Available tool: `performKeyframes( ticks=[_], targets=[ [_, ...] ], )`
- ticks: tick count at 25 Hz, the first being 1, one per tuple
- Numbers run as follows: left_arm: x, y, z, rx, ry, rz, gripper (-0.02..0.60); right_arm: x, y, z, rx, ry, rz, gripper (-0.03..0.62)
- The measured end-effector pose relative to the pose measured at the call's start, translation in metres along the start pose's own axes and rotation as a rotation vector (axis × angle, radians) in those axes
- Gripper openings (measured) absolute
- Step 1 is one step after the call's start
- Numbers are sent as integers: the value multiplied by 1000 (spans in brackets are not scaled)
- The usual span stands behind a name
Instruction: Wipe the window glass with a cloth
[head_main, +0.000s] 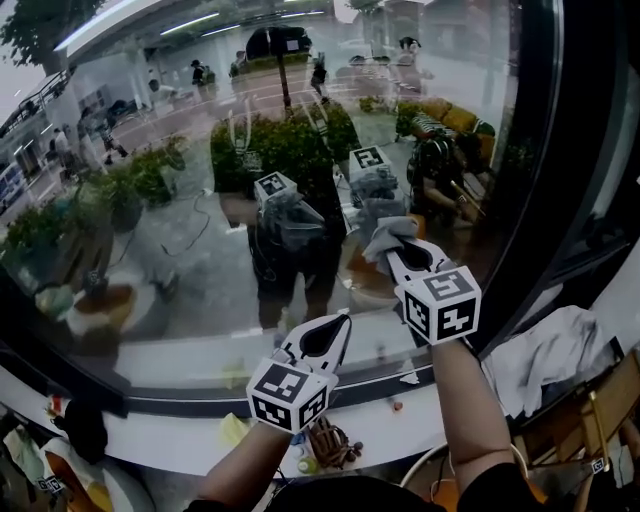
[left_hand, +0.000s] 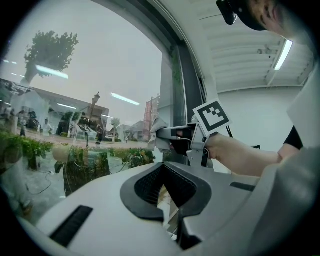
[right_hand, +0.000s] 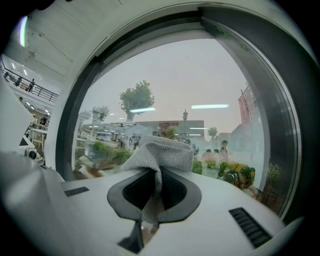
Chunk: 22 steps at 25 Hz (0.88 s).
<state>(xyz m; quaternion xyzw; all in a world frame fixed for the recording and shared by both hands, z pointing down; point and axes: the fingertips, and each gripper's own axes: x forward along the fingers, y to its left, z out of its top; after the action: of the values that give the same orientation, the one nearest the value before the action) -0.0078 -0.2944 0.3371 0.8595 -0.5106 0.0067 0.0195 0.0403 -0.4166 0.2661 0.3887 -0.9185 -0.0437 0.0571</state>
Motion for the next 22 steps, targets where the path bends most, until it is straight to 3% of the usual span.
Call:
performKeyframes(
  ticks=[9, 14, 22],
  targets=[
    [-37, 6, -20, -1, 40, 106, 8, 0, -16, -3, 65, -62, -52, 38],
    [-65, 8, -20, 0, 31, 172, 8, -7, -2, -4, 66, -66, -23, 38],
    [-189, 21, -54, -71, 70, 236, 8, -38, 132, -10, 40, -53, 75, 39]
  ],
)
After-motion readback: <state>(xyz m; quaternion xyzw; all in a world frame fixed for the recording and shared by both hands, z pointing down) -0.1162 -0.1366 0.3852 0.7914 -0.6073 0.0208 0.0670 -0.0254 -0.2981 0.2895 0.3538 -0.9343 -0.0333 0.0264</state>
